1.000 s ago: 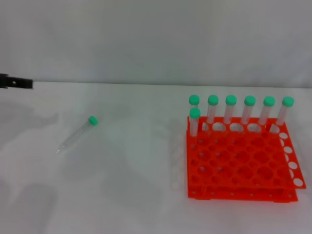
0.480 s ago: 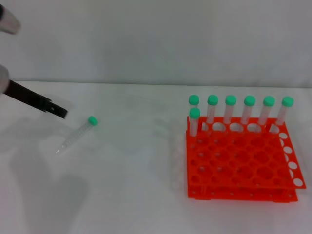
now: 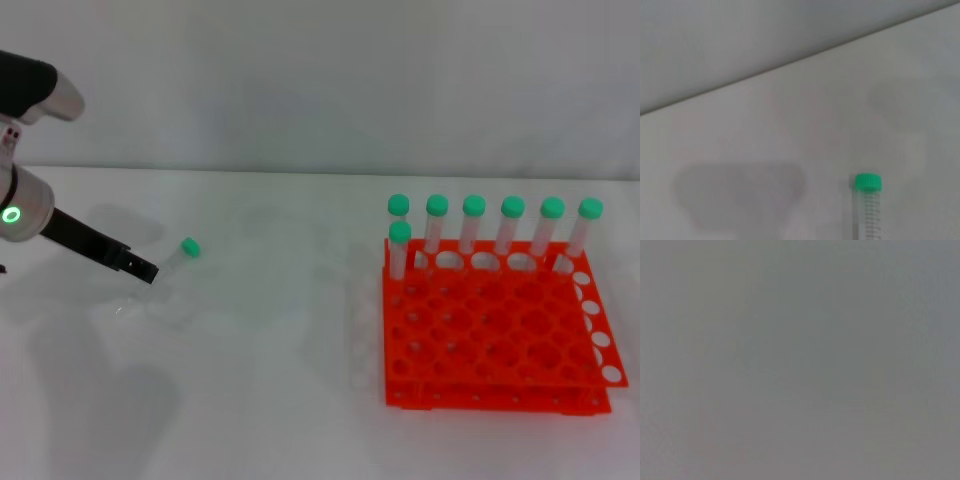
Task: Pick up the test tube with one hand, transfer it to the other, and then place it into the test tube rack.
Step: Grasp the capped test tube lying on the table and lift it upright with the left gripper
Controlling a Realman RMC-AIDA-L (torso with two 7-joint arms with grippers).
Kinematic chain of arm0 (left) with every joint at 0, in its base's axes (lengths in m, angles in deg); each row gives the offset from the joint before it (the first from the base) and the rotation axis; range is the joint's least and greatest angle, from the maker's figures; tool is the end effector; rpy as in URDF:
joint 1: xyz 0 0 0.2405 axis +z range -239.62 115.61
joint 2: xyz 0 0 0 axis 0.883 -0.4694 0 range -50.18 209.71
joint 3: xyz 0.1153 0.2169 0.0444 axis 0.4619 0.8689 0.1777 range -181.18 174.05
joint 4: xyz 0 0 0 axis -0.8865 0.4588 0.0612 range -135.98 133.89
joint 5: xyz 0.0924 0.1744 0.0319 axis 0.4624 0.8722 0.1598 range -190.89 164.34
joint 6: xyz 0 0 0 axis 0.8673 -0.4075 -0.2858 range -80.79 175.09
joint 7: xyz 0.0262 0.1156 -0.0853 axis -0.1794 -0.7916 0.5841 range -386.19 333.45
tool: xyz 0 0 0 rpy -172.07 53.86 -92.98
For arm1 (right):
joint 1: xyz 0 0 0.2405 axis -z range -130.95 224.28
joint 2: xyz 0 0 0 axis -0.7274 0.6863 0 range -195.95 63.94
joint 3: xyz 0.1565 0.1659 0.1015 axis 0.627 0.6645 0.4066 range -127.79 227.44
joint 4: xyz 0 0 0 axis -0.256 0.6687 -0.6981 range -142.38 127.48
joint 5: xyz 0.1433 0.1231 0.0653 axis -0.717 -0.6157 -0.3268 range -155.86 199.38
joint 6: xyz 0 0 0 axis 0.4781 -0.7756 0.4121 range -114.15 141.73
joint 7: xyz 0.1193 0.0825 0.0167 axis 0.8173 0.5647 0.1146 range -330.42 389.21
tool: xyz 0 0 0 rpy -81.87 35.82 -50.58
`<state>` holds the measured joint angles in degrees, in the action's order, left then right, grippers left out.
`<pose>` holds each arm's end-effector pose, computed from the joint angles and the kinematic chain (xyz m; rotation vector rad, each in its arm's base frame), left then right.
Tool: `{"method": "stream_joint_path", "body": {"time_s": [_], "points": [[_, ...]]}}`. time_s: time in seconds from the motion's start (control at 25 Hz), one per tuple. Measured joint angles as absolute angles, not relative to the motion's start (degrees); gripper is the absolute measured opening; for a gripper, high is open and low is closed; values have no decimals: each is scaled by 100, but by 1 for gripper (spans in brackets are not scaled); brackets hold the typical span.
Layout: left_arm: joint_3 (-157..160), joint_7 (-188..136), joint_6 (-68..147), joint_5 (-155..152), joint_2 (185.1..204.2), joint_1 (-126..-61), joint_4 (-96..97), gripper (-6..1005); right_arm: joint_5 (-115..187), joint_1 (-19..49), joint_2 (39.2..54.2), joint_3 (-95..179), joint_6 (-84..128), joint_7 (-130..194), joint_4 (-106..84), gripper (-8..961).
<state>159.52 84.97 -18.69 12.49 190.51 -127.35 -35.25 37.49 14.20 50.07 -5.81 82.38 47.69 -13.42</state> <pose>-0.2743 0.4322 0.0781 -2.2354 -1.1529 0.3126 0.3106 0.3754 0.0780 -1.3779 0.4685 0.8205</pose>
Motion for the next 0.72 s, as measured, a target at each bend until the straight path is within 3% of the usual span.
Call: {"method": "stream_joint_path", "body": {"time_s": [0.72], "points": [[15947,8453,-1367,1409,19114,-12572,-3125,876,3749,1404,5015,-601,8257,4770,-1350,842]]}}
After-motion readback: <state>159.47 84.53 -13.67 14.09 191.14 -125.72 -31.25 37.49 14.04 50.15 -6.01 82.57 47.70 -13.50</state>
